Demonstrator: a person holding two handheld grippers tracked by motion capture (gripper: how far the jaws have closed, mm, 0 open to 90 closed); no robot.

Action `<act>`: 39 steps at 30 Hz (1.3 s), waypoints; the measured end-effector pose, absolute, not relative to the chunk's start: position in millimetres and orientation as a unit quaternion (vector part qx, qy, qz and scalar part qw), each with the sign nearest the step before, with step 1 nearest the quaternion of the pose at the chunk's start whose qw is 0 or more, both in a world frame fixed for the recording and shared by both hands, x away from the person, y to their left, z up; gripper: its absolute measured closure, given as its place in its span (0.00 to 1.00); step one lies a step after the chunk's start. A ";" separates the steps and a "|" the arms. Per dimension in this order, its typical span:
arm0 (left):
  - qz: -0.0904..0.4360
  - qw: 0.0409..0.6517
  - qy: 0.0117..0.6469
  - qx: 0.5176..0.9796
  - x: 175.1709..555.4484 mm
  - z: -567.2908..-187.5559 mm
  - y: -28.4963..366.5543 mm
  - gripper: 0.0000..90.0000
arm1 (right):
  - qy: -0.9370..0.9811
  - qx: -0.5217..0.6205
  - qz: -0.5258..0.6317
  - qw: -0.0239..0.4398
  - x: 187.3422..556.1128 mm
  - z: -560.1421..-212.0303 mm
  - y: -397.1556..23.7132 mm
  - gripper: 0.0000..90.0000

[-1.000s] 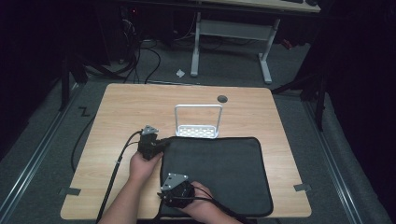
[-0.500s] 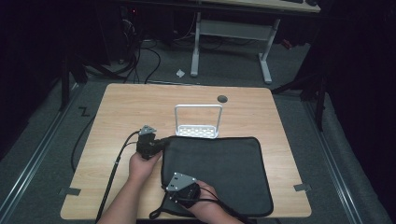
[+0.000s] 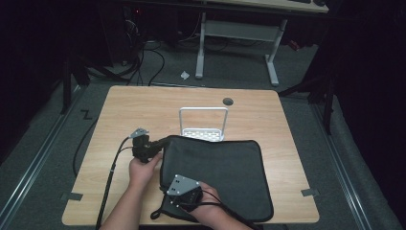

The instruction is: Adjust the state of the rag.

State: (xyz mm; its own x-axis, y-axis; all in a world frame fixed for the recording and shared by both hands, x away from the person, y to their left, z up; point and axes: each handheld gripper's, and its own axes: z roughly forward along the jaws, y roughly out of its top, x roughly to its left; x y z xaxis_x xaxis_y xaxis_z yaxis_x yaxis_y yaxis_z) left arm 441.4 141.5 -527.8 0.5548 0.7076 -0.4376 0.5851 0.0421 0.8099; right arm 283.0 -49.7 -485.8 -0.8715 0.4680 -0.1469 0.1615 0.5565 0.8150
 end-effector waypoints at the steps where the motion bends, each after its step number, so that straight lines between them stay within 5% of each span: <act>1: 0.056 0.549 0.470 0.689 440.0 -526.7 146.0 0.94 | 0.864 0.179 0.437 0.175 282.8 -484.4 -46.3 0.92; 19: 0.118 0.542 0.521 0.649 403.7 -490.1 263.5 0.94 | 0.862 0.100 0.472 0.153 277.2 -466.2 60.4 0.92; 25: 0.117 0.539 0.529 0.645 404.9 -484.4 248.0 0.94 | 0.861 0.097 0.472 0.165 273.7 -458.3 55.3 0.92; 39: 0.113 0.509 0.524 0.673 413.8 -486.5 166.2 0.94 | 0.842 0.159 0.476 0.196 271.2 -454.9 -38.9 0.92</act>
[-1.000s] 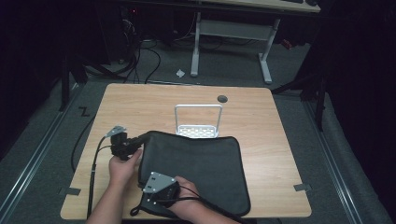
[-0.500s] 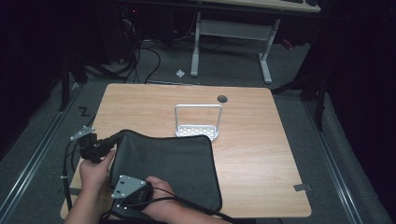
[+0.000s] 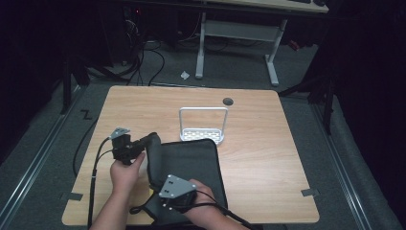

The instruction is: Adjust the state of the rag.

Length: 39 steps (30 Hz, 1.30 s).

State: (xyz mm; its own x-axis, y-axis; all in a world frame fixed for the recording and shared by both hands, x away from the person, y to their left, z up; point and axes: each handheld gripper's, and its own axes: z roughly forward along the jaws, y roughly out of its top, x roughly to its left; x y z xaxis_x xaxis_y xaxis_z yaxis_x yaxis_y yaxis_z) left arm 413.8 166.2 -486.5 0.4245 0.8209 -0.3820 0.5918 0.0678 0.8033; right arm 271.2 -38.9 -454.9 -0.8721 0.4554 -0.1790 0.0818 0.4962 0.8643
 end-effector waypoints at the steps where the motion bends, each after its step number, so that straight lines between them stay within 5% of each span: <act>1: 0.112 0.510 0.523 0.674 414.2 -486.6 160.3 0.94 | 0.842 0.164 0.474 0.199 270.5 -455.6 -46.7 0.92; 17: 0.091 0.504 0.496 0.701 423.5 -485.9 69.9 0.93 | 0.837 0.239 0.442 0.217 265.8 -478.6 -140.8 0.92; 39: 0.065 0.489 0.483 0.723 435.9 -496.9 16.1 0.87 | 0.842 0.294 0.405 0.202 268.3 -502.3 -184.6 0.87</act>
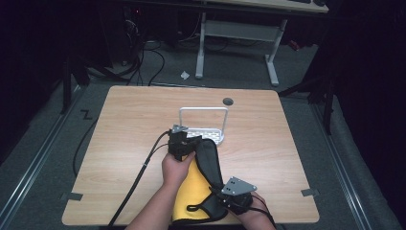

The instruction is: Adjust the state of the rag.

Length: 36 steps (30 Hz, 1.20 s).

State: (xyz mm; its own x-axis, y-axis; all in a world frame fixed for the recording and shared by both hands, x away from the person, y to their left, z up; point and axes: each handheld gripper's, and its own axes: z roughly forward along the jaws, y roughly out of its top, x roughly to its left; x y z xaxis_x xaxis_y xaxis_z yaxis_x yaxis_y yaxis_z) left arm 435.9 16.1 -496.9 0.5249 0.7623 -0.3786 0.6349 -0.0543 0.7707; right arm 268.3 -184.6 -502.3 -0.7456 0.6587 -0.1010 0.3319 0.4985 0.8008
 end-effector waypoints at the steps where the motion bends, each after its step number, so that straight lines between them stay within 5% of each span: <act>1: 0.063 0.491 0.482 0.723 436.3 -497.2 13.8 0.85 | 0.840 0.295 0.408 0.202 268.2 -501.5 -185.5 0.85; 6: 0.056 0.497 0.470 0.728 436.1 -498.1 2.0 0.76 | 0.828 0.301 0.420 0.220 268.5 -494.9 -190.9 0.77; 18: 0.052 0.519 0.439 0.731 427.1 -493.2 -0.2 0.54 | 0.818 0.322 0.419 0.227 277.9 -496.3 -202.9 0.77; 36: 0.090 0.472 0.429 0.764 362.7 -510.7 86.4 0.67 | 0.828 0.326 0.401 0.219 285.5 -508.1 -201.5 0.78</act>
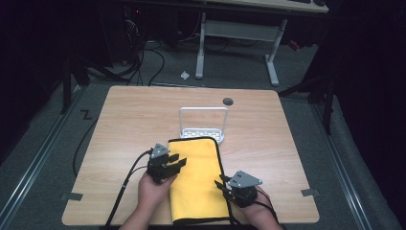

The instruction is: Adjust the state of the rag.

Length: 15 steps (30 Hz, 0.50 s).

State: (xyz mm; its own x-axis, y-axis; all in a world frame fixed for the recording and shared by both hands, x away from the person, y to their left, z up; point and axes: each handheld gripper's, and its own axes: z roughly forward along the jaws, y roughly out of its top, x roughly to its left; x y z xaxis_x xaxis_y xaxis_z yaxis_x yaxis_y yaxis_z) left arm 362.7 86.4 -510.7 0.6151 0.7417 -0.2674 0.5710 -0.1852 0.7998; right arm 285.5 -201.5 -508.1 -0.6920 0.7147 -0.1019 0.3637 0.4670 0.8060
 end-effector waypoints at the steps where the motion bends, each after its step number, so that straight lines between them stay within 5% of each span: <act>1: 0.082 0.467 0.430 0.768 357.4 -513.1 90.4 0.72 | 0.828 0.326 0.400 0.218 285.9 -508.8 -201.1 0.78; 5: 0.079 0.427 0.424 0.795 342.4 -525.4 91.8 0.85 | 0.832 0.325 0.395 0.214 291.3 -511.5 -198.9 0.82; 8: 0.095 0.414 0.417 0.804 338.3 -531.9 90.1 0.91 | 0.835 0.325 0.391 0.210 301.7 -511.2 -196.7 1.00; 15: 0.099 0.415 0.403 0.810 338.4 -533.3 91.9 0.93 | 0.827 0.363 0.372 0.215 342.3 -518.0 -188.5 0.99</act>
State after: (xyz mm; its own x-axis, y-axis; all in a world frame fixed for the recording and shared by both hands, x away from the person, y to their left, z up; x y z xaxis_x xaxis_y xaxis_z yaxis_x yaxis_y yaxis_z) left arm 338.4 91.9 -533.3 0.6553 0.7350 -0.1743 0.5711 -0.3310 0.7512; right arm 342.3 -188.5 -518.0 -0.6438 0.7605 -0.0851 0.4414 0.4599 0.7705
